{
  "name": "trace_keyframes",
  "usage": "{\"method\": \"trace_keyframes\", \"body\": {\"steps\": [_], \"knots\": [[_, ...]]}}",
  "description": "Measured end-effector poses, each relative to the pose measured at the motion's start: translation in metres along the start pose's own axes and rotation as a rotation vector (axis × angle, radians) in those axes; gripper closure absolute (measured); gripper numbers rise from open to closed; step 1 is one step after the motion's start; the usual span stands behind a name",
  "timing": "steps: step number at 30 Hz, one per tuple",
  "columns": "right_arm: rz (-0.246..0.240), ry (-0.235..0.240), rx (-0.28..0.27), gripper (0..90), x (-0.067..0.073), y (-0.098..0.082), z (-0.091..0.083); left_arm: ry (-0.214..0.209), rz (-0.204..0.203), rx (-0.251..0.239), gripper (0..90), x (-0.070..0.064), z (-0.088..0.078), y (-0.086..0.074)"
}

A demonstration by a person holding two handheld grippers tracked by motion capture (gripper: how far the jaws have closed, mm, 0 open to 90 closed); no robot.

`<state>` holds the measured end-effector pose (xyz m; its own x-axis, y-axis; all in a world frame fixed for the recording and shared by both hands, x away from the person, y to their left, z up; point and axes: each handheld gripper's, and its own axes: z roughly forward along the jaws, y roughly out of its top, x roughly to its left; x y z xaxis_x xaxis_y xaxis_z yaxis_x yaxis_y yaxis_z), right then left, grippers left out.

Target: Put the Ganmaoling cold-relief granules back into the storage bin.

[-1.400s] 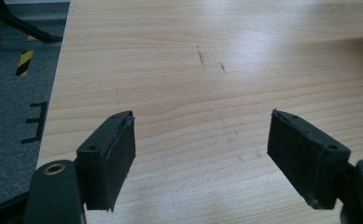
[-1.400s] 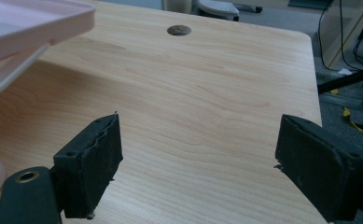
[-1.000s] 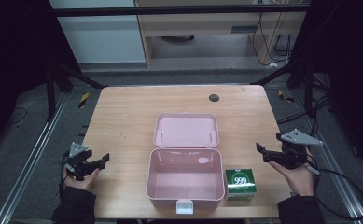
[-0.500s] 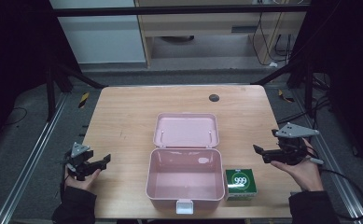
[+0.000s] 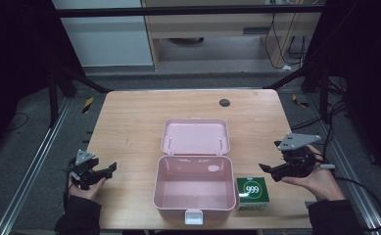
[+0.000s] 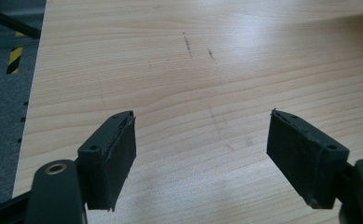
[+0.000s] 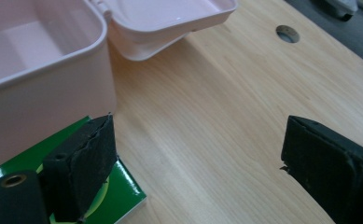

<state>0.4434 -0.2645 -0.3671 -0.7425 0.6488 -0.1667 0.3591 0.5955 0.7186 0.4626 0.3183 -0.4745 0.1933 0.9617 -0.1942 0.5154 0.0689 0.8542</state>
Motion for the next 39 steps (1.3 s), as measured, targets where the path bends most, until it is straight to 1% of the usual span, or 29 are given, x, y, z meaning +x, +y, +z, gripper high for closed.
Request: {"method": "trace_keyframes", "body": {"steps": [5, 7, 8, 9, 13, 14, 15, 19, 20, 22, 23, 27, 28, 30, 32, 37, 39], "knots": [[-0.044, 0.042, 0.035, 9.2, 0.006, 0.001, 0.003, -0.001, 0.003, 0.003, 23.2, -0.001, 0.0, 0.0], [-0.052, 0.048, 0.039, 8.7, 0.006, 0.001, 0.003, -0.002, 0.003, 0.004, 23.2, -0.001, 0.0, 0.0], [-0.067, 0.069, 0.048, 8.2, 0.009, 0.002, 0.004, -0.002, 0.007, 0.007, 23.2, -0.001, 0.001, 0.0], [-0.073, 0.08, 0.057, 7.9, 0.01, 0.002, 0.005, -0.002, 0.009, 0.009, 23.2, -0.001, 0.001, 0.0], [-0.11, 0.103, 0.076, 7.3, 0.014, 0.003, 0.007, -0.002, 0.012, 0.01, 23.2, -0.001, 0.001, -0.001], [-0.11, 0.103, 0.076, 7.3, 0.014, 0.003, 0.007, -0.002, 0.012, 0.01, 23.2, -0.001, 0.001, -0.001], [-0.128, 0.122, 0.086, 7.1, 0.016, 0.004, 0.007, -0.002, 0.012, 0.008, 23.2, -0.001, 0.001, -0.001], [-0.155, 0.152, 0.104, 6.6, 0.02, 0.005, 0.008, -0.001, 0.012, 0.008, 23.2, -0.002, 0.001, -0.001], [-0.167, 0.157, 0.108, 6.4, 0.02, 0.005, 0.009, -0.001, 0.012, 0.008, 23.2, -0.002, 0.001, -0.001], [-0.174, 0.164, 0.114, 6.4, 0.021, 0.006, 0.009, -0.002, 0.013, 0.009, 23.1, -0.002, 0.001, -0.001], [-0.19, 0.178, 0.125, 6.3, 0.023, 0.006, 0.01, -0.003, 0.012, 0.007, 23.2, -0.002, 0.002, -0.001], [-0.224, 0.208, 0.152, 5.7, 0.026, 0.007, 0.012, -0.004, 0.013, 0.008, 23.1, -0.002, 0.001, -0.001], [-0.224, 0.208, 0.152, 5.7, 0.026, 0.007, 0.012, -0.004, 0.013, 0.008, 23.1, -0.002, 0.001, -0.001], [-0.243, 0.225, 0.165, 5.4, 0.029, 0.006, 0.013, -0.003, 0.015, 0.006, 23.1, -0.002, 0.001, -0.001], [-0.256, 0.233, 0.177, 5.2, 0.031, 0.006, 0.014, -0.003, 0.015, 0.005, 23.1, -0.002, 0.001, -0.001], [-0.274, 0.252, 0.198, 4.8, 0.033, 0.004, 0.017, -0.004, 0.015, 0.007, 23.1, -0.002, 0.002, -0.001], [-0.283, 0.264, 0.216, 4.2, 0.035, 0.003, 0.019, -0.004, 0.015, 0.006, 23.1, -0.003, 0.002, -0.001]]}}
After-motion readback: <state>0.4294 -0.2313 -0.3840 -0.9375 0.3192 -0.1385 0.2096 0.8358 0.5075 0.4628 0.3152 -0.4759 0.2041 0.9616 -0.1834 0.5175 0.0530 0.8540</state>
